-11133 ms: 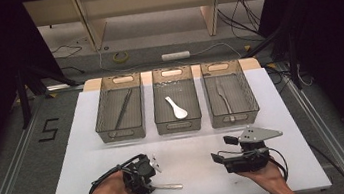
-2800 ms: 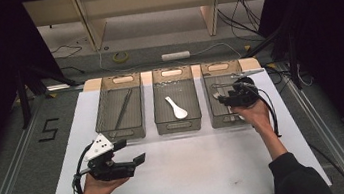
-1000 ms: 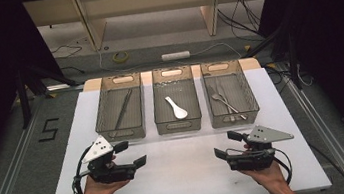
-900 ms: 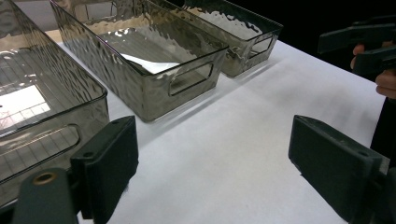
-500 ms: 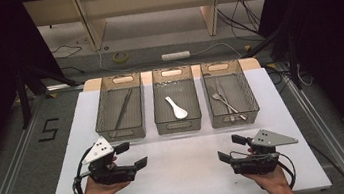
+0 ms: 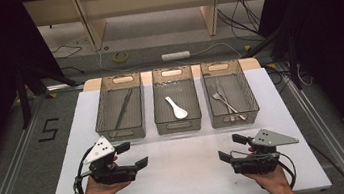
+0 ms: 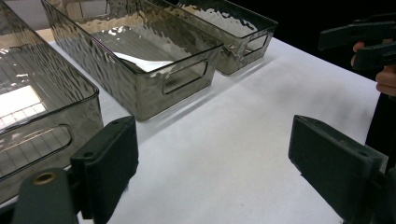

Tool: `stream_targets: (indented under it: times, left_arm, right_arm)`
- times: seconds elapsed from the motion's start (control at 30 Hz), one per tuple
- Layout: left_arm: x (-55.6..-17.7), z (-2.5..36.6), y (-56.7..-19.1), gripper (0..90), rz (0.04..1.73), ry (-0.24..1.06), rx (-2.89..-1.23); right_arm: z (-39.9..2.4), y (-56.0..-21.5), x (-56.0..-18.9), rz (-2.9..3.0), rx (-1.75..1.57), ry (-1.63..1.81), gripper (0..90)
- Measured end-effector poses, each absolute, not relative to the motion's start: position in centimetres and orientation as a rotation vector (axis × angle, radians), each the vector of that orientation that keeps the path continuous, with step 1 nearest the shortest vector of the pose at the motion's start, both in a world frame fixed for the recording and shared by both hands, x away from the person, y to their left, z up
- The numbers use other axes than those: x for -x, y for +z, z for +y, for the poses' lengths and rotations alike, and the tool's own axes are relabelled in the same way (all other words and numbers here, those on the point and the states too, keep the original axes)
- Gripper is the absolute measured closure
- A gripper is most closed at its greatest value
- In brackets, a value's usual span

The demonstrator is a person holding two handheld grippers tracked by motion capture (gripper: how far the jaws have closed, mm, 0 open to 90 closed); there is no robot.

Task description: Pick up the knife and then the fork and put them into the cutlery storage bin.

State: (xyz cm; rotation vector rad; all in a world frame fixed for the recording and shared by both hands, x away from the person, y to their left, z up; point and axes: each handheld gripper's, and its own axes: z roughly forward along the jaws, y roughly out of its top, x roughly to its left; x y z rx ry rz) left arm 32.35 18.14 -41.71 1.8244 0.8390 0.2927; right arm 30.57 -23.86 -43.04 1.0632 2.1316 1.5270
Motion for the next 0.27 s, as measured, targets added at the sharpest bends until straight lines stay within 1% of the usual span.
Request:
stream_targets:
  times: [0.27]
  left_arm:
    - [-32.37,18.17,-41.71,15.6,0.840,0.293,-1.824]
  right_arm:
    - [-23.84,-43.06,-30.61,2.135,-1.065,1.524,20.7]
